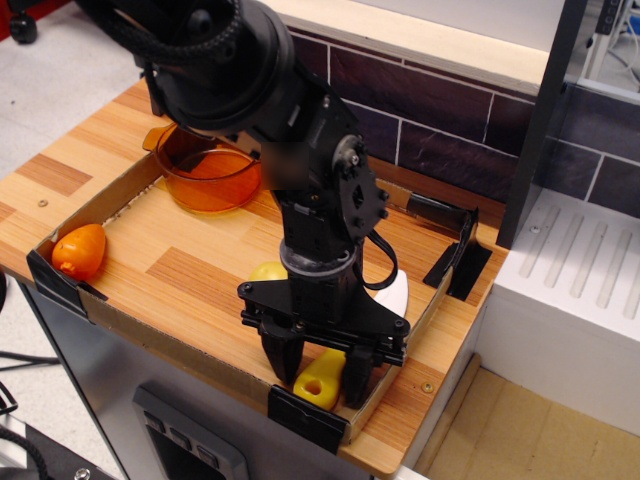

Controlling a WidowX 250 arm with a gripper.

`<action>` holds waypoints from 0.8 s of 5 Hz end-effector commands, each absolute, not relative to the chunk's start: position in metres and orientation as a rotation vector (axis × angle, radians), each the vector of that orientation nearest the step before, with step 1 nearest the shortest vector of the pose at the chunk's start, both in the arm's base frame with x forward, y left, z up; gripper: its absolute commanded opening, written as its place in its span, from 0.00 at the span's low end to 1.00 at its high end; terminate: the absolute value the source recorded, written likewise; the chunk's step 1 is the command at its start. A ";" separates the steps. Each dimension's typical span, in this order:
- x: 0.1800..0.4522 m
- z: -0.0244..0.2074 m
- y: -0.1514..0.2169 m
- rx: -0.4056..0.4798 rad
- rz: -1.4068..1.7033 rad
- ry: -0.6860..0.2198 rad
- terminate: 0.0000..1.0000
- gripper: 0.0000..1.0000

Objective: Put knife in pot

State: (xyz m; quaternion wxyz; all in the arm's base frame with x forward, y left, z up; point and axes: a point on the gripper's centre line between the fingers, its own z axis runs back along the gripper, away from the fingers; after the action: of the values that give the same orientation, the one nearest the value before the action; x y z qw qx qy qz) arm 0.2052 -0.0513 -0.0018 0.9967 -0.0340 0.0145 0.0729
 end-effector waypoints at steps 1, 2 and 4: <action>0.206 0.025 -0.051 -0.125 0.113 -0.042 0.00 0.00; 0.209 0.055 -0.053 -0.167 0.154 -0.131 0.00 0.00; 0.229 0.101 -0.028 -0.220 0.253 -0.243 0.00 0.00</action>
State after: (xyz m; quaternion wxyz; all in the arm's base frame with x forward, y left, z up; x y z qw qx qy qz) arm 0.2254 -0.0278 0.0902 0.9801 -0.1052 -0.0999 0.1356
